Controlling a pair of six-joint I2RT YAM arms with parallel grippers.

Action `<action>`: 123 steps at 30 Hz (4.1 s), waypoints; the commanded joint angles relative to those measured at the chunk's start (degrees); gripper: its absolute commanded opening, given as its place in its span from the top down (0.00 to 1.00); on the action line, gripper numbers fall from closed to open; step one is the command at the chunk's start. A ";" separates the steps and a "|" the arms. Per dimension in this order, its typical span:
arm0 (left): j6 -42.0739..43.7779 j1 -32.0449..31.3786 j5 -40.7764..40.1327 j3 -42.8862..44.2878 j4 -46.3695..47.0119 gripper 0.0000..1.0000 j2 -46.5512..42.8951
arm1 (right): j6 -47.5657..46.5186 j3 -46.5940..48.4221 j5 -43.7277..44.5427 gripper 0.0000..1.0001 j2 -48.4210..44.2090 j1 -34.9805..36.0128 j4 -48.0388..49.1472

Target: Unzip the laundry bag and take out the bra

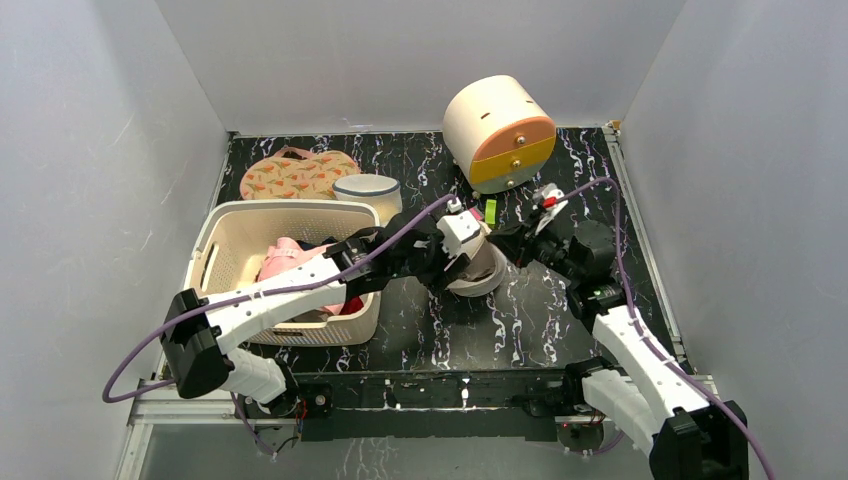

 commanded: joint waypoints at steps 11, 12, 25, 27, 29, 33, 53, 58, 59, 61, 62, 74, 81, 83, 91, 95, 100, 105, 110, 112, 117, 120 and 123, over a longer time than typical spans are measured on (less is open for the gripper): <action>-14.90 0.10 -3.39 12.88 -9.15 0.41 3.10 | -0.61 5.75 7.46 1.00 -0.40 12.74 -1.12; -14.55 0.10 -3.74 13.28 -9.18 0.43 3.76 | -0.64 6.15 7.30 1.00 -0.13 13.01 -1.67; -9.66 0.27 -8.33 15.13 -9.89 0.51 6.89 | -1.06 6.34 5.40 1.00 -0.30 13.89 -3.99; -8.35 0.27 -9.21 16.09 -11.34 0.43 6.98 | -1.18 6.41 5.03 1.00 -0.18 13.87 -4.13; -6.85 0.27 -9.20 16.69 -12.13 0.34 6.55 | -1.54 6.49 4.88 1.00 -0.17 13.85 -4.66; -6.73 2.10 -4.50 18.42 -14.20 0.40 7.22 | -1.74 6.29 4.46 1.00 -0.49 13.88 -4.85; -7.95 2.87 1.87 15.57 -12.16 0.74 9.99 | -1.39 7.65 3.81 1.00 0.40 13.89 -6.08; -1.41 2.83 1.97 16.27 -11.95 1.00 10.07 | -0.52 8.36 6.24 1.00 0.70 13.86 -8.19; 0.98 2.82 1.78 16.14 -11.88 1.00 9.60 | -0.19 8.62 7.50 1.00 0.64 13.88 -8.92; 3.72 2.82 0.39 16.12 -12.07 1.00 8.58 | -0.24 9.27 9.27 1.00 0.62 13.75 -10.12; 4.84 2.82 -0.60 15.95 -12.01 1.00 7.92 | -0.14 9.62 10.59 1.00 0.69 13.59 -11.00; 10.93 2.08 3.96 10.20 -5.09 1.00 -4.30 | 5.04 5.94 -2.19 1.00 7.07 -5.88 -3.09; 5.72 1.94 1.18 8.85 -5.49 0.96 -3.34 | 1.87 5.99 -8.49 1.00 6.59 -3.18 -2.35; 5.37 1.94 -0.15 8.91 -6.71 0.81 -2.62 | 1.96 5.88 -8.97 1.00 6.24 -1.58 -2.90; 4.33 1.94 0.64 10.21 -8.82 0.47 1.82 | 2.88 5.74 -7.61 1.00 3.79 3.46 -4.26; 4.58 1.77 0.68 13.22 -10.25 0.47 4.96 | 3.52 6.49 -7.74 1.00 2.78 4.36 -4.92; 5.70 1.27 -1.23 15.26 -11.34 0.81 5.73 | 3.33 7.15 -7.16 1.00 2.43 4.57 -6.74; 11.31 0.24 -2.20 14.40 -12.60 1.00 1.92 | 2.23 8.33 -6.58 1.00 4.05 4.40 -8.08; 17.03 -0.81 -0.96 12.26 -12.79 1.00 -3.35 | 2.49 8.87 -7.83 1.00 5.29 2.36 -8.29; 18.64 -1.24 0.04 12.17 -13.10 1.00 -4.86 | 2.80 8.51 -8.98 1.00 5.81 1.25 -7.75; 20.33 -1.66 5.55 12.73 -13.93 1.00 -6.47 | 3.28 7.85 -11.24 1.00 7.84 0.69 -6.26; 18.28 -1.69 5.93 13.06 -12.95 1.00 -6.14 | 3.06 8.83 -11.27 1.00 8.96 0.70 -8.52; 12.59 -1.66 2.17 16.20 -14.26 1.00 -3.56 | 6.72 9.29 -3.67 0.78 7.51 0.70 -11.64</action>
